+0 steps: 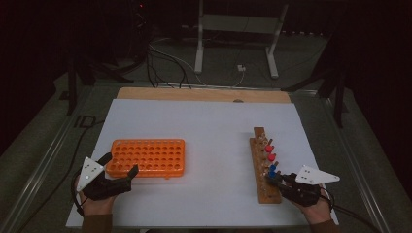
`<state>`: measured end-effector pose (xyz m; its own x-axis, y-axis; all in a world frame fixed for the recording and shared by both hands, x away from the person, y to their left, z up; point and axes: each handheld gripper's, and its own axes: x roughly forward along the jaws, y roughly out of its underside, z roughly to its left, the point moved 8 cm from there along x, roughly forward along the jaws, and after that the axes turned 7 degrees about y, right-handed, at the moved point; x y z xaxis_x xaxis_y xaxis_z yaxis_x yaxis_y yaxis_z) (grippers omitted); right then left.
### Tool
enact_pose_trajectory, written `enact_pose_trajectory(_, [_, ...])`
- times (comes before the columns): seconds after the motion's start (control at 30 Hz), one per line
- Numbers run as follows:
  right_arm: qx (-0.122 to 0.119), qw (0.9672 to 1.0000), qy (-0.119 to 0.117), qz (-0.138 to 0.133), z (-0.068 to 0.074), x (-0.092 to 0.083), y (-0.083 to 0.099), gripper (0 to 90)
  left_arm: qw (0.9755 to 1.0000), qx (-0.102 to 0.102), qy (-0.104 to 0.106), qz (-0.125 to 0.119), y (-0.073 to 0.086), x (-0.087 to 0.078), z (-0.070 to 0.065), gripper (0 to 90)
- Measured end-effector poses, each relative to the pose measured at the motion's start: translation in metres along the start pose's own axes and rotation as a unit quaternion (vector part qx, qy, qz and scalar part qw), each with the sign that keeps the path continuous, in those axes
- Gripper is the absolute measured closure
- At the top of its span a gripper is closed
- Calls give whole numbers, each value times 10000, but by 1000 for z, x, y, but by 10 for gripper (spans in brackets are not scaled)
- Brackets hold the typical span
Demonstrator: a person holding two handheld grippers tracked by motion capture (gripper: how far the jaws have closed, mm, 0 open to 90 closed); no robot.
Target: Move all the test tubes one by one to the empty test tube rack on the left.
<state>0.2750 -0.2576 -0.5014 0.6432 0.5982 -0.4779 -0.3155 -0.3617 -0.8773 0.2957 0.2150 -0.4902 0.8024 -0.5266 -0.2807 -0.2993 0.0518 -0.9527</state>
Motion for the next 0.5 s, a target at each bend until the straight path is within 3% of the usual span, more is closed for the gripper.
enact_pose_trajectory(0.23, [-18, 9999, 52, -158, -3, -12, -11, 772, 10000, 19, 6, 22, 1, 1, -1, 2])
enact_pose_trajectory(0.5, [-38, 9991, 1, -421, -8, -31, -34, 773, 10000, 44, 9, 34, 1, 2, -2, 3])
